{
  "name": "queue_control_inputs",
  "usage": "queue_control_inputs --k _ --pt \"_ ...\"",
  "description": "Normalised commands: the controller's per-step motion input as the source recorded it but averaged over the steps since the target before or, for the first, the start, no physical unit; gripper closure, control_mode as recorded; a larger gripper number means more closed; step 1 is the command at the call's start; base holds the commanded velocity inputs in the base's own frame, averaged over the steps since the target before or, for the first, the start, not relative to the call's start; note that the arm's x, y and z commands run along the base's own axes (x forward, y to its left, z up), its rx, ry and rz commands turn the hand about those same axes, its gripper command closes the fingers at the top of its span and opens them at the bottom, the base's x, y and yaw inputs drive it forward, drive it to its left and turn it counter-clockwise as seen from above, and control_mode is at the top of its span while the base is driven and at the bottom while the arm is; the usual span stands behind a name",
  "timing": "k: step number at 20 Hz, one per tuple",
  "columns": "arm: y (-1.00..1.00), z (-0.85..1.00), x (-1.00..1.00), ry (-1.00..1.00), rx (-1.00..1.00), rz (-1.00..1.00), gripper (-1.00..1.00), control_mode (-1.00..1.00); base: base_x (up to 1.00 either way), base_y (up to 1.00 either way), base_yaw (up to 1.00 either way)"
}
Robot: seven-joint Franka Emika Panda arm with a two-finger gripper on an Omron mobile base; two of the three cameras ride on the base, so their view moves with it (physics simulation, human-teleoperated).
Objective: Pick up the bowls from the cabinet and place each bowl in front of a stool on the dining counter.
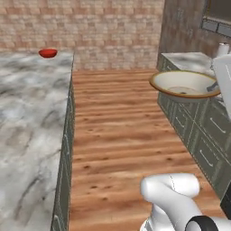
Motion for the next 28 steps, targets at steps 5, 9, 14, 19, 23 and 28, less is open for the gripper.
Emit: queue_control_inputs --k 5,9,14,19,23,28 --pt "0.0 0.0 0.0 0.0 0.0 0.0 1.0 1.0 1.0 0.0 0.22" --pt "0.0 0.0 0.0 0.0 0.0 0.0 1.0 1.0 1.0 0.0 0.19" --pt "0.0 0.0 0.0 0.0 0.0 0.0 1.0 1.0 1.0 0.04 0.13" --pt "0.0 0.0 0.0 0.0 0.0 0.0 1.0 1.0 1.0 0.0 0.05" --pt "0.0 0.0 0.0 0.0 0.0 0.0 1.0 1.0 1.0 0.0 0.0" --pt "0.0 0.0 0.0 0.0 0.0 0.0 1.0 1.0 1.0 0.0 0.0"
